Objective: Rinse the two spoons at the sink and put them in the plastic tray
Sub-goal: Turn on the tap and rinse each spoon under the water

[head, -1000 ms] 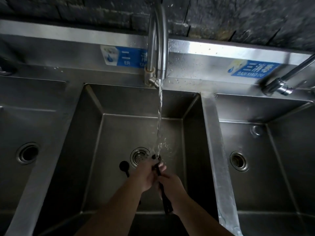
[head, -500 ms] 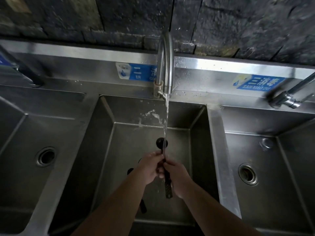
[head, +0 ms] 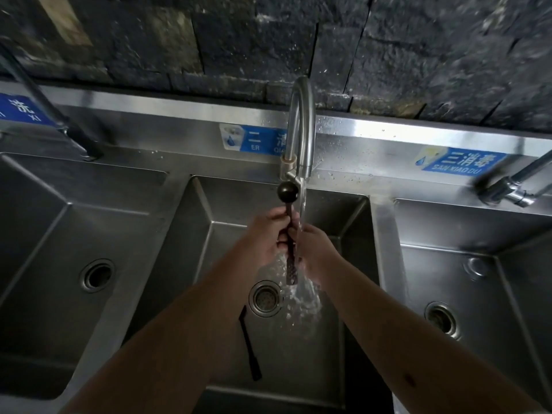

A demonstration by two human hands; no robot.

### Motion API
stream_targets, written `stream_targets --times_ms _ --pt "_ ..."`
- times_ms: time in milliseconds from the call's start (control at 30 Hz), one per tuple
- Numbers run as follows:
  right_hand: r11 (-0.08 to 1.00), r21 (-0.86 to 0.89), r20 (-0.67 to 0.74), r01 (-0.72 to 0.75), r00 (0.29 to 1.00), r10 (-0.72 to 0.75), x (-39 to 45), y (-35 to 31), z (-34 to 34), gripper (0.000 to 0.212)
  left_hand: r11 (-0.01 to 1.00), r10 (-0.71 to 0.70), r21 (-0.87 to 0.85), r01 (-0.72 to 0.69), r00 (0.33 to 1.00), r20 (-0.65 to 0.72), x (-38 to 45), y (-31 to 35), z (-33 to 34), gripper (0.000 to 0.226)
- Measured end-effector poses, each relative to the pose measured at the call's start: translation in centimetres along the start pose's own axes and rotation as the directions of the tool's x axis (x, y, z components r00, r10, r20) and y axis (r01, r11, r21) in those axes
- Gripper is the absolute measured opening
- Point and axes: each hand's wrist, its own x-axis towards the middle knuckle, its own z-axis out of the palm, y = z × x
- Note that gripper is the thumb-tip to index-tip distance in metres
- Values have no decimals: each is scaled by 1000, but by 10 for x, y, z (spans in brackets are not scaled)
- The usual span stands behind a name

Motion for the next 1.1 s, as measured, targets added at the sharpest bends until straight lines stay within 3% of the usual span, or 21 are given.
stream_targets --times_ms 133,600,833,967,1100 --pt "1000 0 20 22 1000 -22 -12 -4 -1 22 1000 13 -3 -13 1000 7 0 -3 2 26" --pt "956 58 -152 -288 944 293 -85 107 -42 21 955 -295 -47 293 954 -57 -53 -123 -10 21" --pt "920 -288 -291 -267 939 181 -106 138 -50 7 929 -360 -129 346 926 -110 -73 -157 -16 19" --pt "927 -245 -296 -283 933 207 -115 145 -48 8 922 -374 -153 355 919 -122 -81 -166 -18 14" --pt "945 -104 -246 -310 929 278 -120 150 -47 24 918 -390 -120 378 914 -109 -90 -169 -20 18"
